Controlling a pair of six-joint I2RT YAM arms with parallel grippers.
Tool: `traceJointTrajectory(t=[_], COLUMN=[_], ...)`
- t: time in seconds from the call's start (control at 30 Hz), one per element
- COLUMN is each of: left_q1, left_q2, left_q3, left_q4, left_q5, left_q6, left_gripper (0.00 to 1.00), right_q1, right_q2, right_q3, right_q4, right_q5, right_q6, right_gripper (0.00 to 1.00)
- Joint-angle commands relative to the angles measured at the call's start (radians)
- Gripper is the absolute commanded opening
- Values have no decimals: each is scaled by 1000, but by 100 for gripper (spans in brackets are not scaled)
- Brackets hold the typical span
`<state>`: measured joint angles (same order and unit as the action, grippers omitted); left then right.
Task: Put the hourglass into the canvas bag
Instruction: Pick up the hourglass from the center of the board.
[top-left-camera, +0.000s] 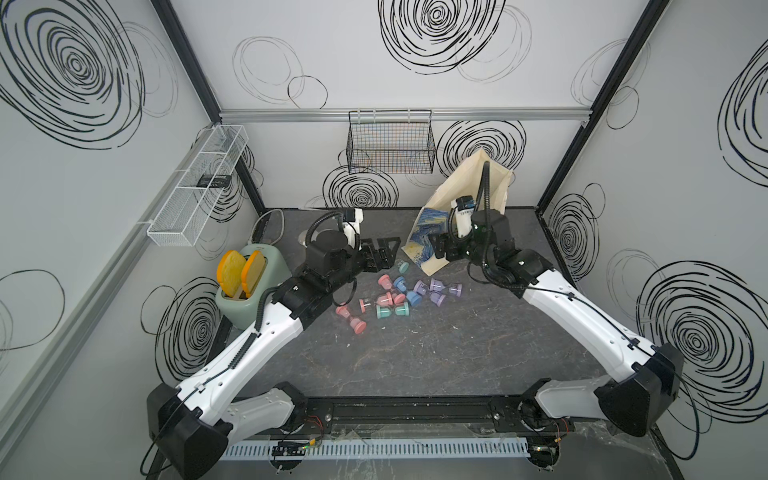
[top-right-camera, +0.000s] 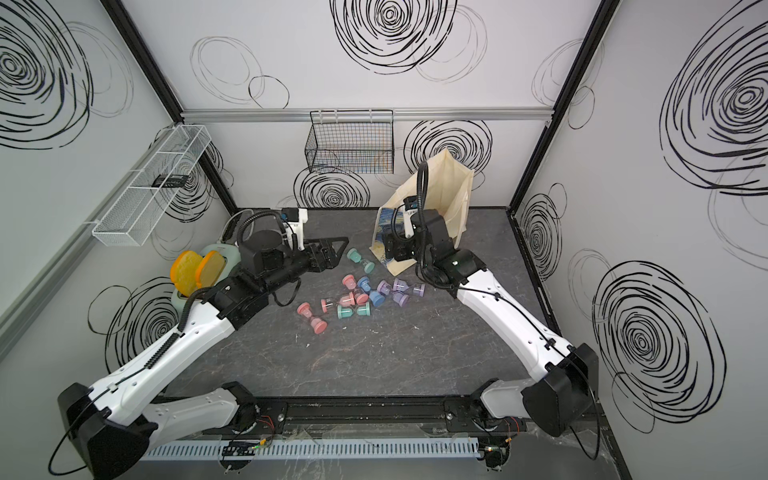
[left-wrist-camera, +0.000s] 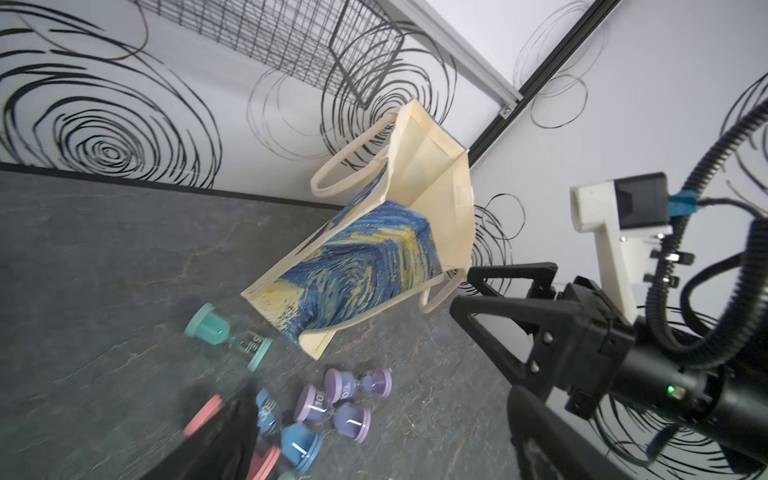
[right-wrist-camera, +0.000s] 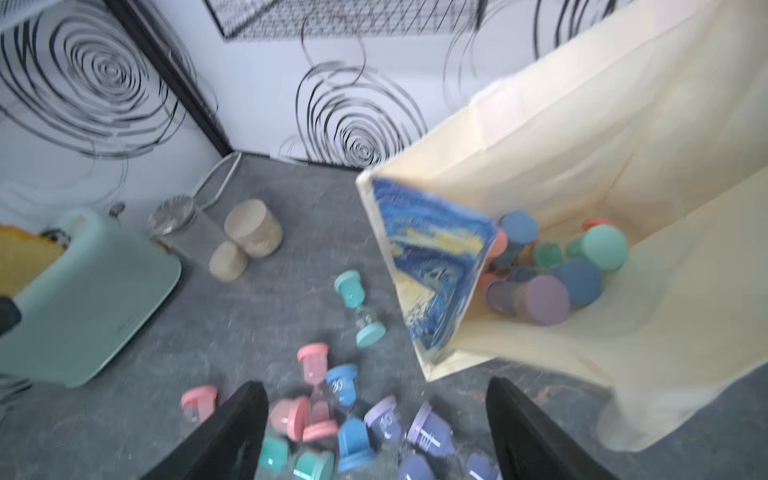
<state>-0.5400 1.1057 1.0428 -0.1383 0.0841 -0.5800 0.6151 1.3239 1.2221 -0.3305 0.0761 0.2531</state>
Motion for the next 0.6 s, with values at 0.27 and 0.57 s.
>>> traceJointTrajectory(t=[0.27, 0.57], left_q1=[21, 25], left_q2=[-134, -199], left_q3=[-105, -163], left_q4=[-161, -215], left_q5=[-33, -58], left_q6=[37, 32], left_gripper=[96, 96], right_q1=[112, 156], right_q2=[84, 300], right_q3=[-271, -200], right_q4=[194, 244], right_q5=[-226, -273], right_q6=[-101, -152], right_gripper=[89, 88])
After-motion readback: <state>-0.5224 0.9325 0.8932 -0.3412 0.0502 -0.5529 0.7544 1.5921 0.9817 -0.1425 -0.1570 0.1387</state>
